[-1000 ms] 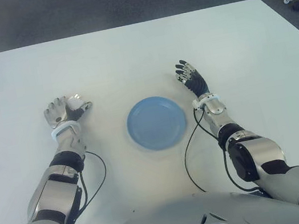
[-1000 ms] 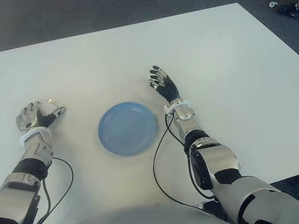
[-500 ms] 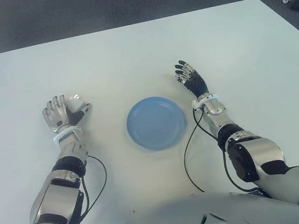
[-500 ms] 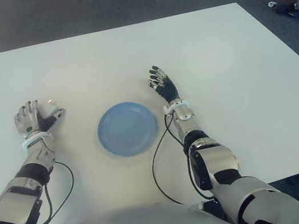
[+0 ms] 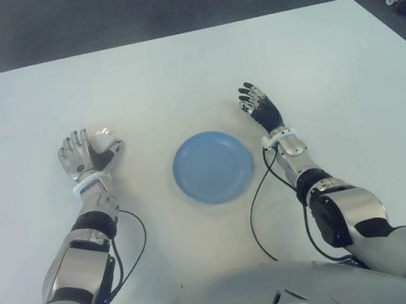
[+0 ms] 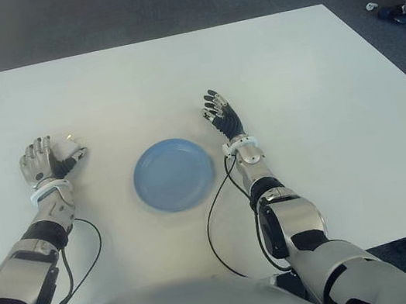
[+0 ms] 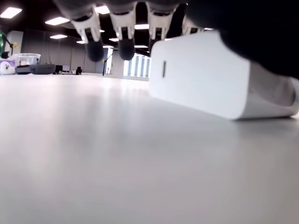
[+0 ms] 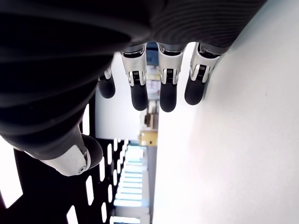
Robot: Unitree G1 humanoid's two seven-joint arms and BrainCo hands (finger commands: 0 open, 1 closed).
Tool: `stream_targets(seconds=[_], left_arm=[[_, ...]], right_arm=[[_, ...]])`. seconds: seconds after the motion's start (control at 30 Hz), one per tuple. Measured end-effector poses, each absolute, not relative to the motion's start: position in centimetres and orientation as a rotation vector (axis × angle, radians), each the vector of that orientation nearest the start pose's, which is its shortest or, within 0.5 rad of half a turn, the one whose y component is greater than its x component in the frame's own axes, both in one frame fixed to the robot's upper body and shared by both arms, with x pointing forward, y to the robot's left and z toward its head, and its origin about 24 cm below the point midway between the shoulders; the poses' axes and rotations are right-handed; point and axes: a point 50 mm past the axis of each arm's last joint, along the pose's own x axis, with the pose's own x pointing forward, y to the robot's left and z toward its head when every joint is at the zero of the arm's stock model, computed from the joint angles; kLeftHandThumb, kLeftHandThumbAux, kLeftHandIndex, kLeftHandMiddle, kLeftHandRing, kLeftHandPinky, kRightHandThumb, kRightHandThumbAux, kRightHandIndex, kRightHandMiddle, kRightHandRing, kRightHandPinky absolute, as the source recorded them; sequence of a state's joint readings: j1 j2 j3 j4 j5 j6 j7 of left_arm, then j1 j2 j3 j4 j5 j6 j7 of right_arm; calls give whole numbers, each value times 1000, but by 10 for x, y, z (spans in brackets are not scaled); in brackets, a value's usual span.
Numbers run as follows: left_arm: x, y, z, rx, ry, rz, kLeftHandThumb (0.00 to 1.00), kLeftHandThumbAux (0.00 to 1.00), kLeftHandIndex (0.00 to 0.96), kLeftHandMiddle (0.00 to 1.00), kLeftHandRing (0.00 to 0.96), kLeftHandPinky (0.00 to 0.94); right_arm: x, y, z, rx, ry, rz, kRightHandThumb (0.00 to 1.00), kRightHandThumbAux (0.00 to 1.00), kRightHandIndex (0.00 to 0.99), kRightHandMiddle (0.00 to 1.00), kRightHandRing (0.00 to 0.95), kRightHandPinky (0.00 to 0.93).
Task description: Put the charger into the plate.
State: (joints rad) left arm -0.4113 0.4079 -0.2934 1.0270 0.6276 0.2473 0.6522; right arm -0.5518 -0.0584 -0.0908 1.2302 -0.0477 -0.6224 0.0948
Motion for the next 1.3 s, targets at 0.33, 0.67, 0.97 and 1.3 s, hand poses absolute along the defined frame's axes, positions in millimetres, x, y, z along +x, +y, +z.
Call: stream_targets(seconds=[0.33,0.67,0.97,1.3], left_arm=[[276,274,-29,1423,418,410,107,247,0,0,0,0],[276,275,-29,1376,424,423,151,281,4,25,19,62],[279,273,-28,1243,454,462,473,379,187,437,460,498],[282,274,-21,1195,459,524,697,573,400,675,680,702]], right_arm=[[314,-140,-15,-79,75,160,115,623,17,147,128,99],[314,-140,-15,-79,74,160,110,619,17,151,133,113],[315,-140,-15,-80,72,161,99,612,21,157,145,129],[315,-141,-14,-81,69,161,79,595,20,156,145,129]])
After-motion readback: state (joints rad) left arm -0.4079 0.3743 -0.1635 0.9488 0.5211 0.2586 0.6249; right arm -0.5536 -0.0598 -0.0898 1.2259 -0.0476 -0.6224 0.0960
